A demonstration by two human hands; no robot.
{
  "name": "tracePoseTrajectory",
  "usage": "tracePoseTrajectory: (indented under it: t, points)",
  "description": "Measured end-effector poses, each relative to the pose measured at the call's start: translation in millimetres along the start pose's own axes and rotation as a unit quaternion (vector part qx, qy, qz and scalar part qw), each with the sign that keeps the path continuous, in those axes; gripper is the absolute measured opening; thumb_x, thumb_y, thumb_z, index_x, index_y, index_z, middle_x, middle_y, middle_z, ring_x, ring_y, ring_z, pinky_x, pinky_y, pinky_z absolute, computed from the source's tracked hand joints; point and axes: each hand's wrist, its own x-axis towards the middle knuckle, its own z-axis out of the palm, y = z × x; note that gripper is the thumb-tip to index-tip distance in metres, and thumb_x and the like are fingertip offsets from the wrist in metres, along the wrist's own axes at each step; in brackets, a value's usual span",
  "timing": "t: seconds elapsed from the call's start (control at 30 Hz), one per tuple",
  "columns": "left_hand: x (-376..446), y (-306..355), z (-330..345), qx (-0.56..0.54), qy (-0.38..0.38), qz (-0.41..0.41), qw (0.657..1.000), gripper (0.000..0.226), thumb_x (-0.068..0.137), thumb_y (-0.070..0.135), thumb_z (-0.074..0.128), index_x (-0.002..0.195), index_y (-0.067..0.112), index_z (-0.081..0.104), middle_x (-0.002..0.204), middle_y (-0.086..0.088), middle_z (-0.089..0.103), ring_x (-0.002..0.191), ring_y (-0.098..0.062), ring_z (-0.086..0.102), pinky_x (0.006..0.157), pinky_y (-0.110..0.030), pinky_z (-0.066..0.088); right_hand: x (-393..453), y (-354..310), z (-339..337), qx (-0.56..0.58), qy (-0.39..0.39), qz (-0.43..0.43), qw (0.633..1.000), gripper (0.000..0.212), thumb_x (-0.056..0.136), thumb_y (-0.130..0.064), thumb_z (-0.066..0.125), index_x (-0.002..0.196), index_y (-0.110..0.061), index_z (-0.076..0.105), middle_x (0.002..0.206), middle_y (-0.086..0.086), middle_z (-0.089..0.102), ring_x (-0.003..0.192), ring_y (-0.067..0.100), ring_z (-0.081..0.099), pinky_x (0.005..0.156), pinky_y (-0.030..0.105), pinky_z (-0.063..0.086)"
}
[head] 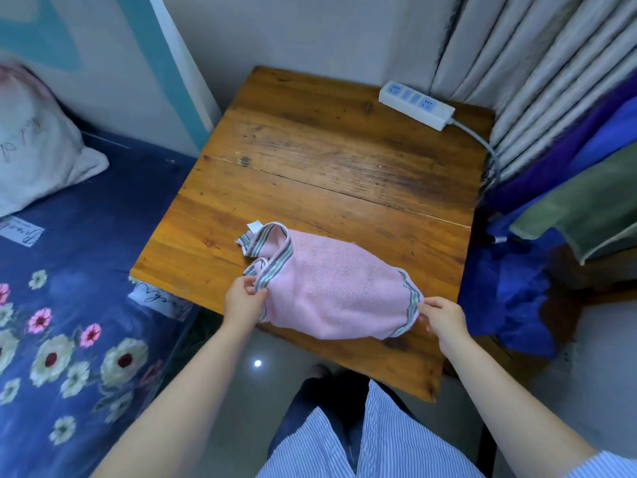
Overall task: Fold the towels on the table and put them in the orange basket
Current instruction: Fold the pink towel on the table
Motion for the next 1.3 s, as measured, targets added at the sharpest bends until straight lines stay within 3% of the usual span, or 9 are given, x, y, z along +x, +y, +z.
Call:
tracePoseTrajectory:
  t: [0.1, 0.3, 0.4, 0.57, 0.67, 0.8, 0.9, 1.13, 1.3]
  points:
    - [19.3, 10.5, -27.6, -0.016, -0.035, -0.021, 0.999, 0.023, 0.087, 0.002, 0.054, 0.064, 0.007, 0.055, 0.061, -0.008, 0.048, 0.064, -0.020, 0.042, 0.052, -0.026, 0.031, 6.0, -15.9, -5.1, 0.027, -0.023, 0.035, 0.999, 0.009, 0.088, -0.006, 0.053, 0.090, -0.005, 0.062, 0.067, 0.006, 0.056, 0.058, 0.016, 0.048, 0.050, 0.025, 0.035]
    - [54.7, 86.9, -56.3, -0.057, -0.035, 0.052, 0.996, 0.028, 0.088, 0.002, 0.053, 0.061, 0.011, 0.050, 0.056, -0.007, 0.047, 0.049, -0.014, 0.044, 0.034, -0.011, 0.038, 18.3, -108.0, -0.3, 0.053, -0.013, -0.024, 0.998, 0.020, 0.088, 0.000, 0.049, 0.073, -0.010, 0.055, 0.062, 0.009, 0.051, 0.034, 0.007, 0.052, 0.032, 0.013, 0.030]
    - [72.6, 152.3, -57.9, -0.108, -0.009, 0.132, 0.985, 0.030, 0.089, 0.003, 0.051, 0.061, 0.013, 0.048, 0.057, -0.005, 0.047, 0.045, -0.009, 0.049, 0.044, -0.015, 0.044, 14.3, -182.1, 11.8, 0.093, 0.022, -0.093, 0.991, 0.029, 0.086, 0.003, 0.049, 0.064, -0.015, 0.049, 0.061, 0.010, 0.049, 0.026, 0.001, 0.046, 0.029, 0.008, 0.027]
    - [77.4, 256.3, -74.0, -0.166, 0.024, 0.265, 0.949, 0.008, 0.090, 0.011, 0.053, 0.082, 0.010, 0.055, 0.073, -0.005, 0.059, 0.065, -0.020, 0.057, 0.064, -0.027, 0.049, -20.6, -304.1, 27.8, 0.155, 0.139, -0.237, 0.949, 0.014, 0.085, -0.007, 0.056, 0.094, -0.007, 0.066, 0.087, 0.008, 0.055, 0.079, 0.020, 0.051, 0.067, 0.029, 0.045]
    - [76.4, 306.9, -96.3, -0.188, 0.048, 0.334, 0.922, 0.015, 0.090, 0.012, 0.052, 0.095, 0.001, 0.060, 0.090, -0.015, 0.064, 0.080, -0.025, 0.058, 0.069, -0.022, 0.045, -48.5, -359.8, 28.6, 0.180, 0.182, -0.307, 0.917, 0.020, 0.086, -0.011, 0.053, 0.100, -0.003, 0.065, 0.085, 0.007, 0.056, 0.084, 0.020, 0.051, 0.082, 0.038, 0.047]
    - [73.1, 346.3, -132.3, -0.232, 0.062, 0.381, 0.893, 0.022, 0.093, 0.016, 0.048, 0.103, 0.000, 0.058, 0.104, -0.021, 0.064, 0.095, -0.033, 0.059, 0.083, -0.035, 0.049, -90.0, -406.4, 26.5, 0.275, 0.240, -0.370, 0.854, 0.019, 0.089, -0.010, 0.050, 0.101, -0.004, 0.062, 0.081, 0.001, 0.056, 0.081, 0.015, 0.051, 0.061, 0.010, 0.043]
    - [81.4, 345.8, -146.5, -0.235, 0.038, 0.398, 0.886, 0.019, 0.095, 0.020, 0.044, 0.096, 0.006, 0.056, 0.091, -0.015, 0.063, 0.088, -0.032, 0.057, 0.082, -0.038, 0.049, -103.3, -403.0, 32.4, 0.249, 0.289, -0.391, 0.838, 0.020, 0.090, -0.011, 0.047, 0.102, -0.003, 0.061, 0.088, 0.003, 0.054, 0.081, 0.014, 0.049, 0.048, 0.003, 0.036]
    - [152.7, 264.1, -139.2, -0.066, -0.004, 0.308, 0.949, 0.039, 0.093, 0.023, 0.044, 0.055, 0.017, 0.037, 0.059, 0.003, 0.040, 0.073, -0.022, 0.040, 0.057, -0.029, 0.028, -54.6, -294.8, 42.7, 0.075, 0.307, -0.197, 0.928, 0.021, 0.090, -0.010, 0.041, 0.095, -0.004, 0.060, 0.102, 0.017, 0.059, 0.099, 0.032, 0.054, 0.078, 0.035, 0.040]
    - [189.4, 154.4, -115.2, 0.248, -0.118, 0.143, 0.951, 0.032, 0.094, 0.023, 0.042, 0.081, -0.002, 0.057, 0.080, -0.014, 0.049, 0.079, -0.029, 0.048, 0.068, -0.032, 0.039, -28.6, -171.6, 74.2, -0.129, 0.188, -0.024, 0.973, 0.026, 0.090, -0.007, 0.044, 0.103, 0.007, 0.063, 0.116, 0.023, 0.060, 0.106, 0.038, 0.054, 0.081, 0.034, 0.044]
